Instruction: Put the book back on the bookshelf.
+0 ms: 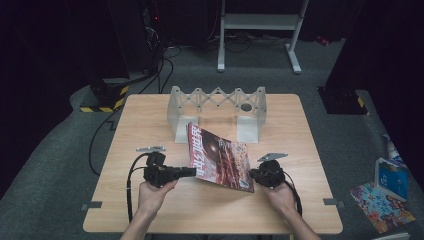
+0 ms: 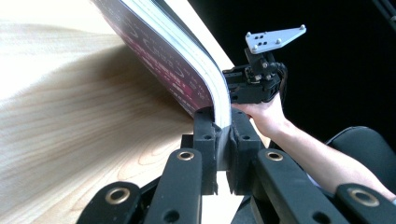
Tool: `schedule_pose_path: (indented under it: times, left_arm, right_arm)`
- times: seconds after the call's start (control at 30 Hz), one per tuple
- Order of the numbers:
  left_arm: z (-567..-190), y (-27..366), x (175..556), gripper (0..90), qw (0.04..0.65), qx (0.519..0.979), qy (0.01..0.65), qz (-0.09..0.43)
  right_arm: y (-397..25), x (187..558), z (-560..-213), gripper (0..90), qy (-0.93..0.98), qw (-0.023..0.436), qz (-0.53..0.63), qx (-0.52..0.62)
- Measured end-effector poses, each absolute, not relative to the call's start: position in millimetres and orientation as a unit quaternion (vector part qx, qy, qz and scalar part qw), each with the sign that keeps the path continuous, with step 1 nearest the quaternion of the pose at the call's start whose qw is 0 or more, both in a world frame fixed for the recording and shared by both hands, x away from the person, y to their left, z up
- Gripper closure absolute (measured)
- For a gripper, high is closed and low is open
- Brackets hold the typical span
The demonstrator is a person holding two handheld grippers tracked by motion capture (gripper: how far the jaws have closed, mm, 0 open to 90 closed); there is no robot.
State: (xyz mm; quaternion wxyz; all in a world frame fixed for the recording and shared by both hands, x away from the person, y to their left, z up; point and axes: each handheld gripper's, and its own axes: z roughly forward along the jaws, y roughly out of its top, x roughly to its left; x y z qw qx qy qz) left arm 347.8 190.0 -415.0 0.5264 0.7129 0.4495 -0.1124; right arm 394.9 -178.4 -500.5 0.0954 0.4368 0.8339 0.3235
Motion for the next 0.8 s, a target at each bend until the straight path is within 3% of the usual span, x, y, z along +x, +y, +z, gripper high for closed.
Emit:
schedule_pose_path:
  times: [0.23, 0.8]
  left_arm:
    - [-402.2, 192.0, 348.4, 84.2, 0.523, 0.72, 0.446, -0.097]
    - [-373.2, 197.3, 350.5, 84.3, 0.51, 0.732, 0.446, -0.064]
  right_arm:
    - [-186.9, 393.1, -506.9, 72.9, 0.829, 0.107, 0.331, 0.439]
    - [-230.5, 386.3, -521.6, 55.6, 0.779, 0.201, 0.349, 0.481]
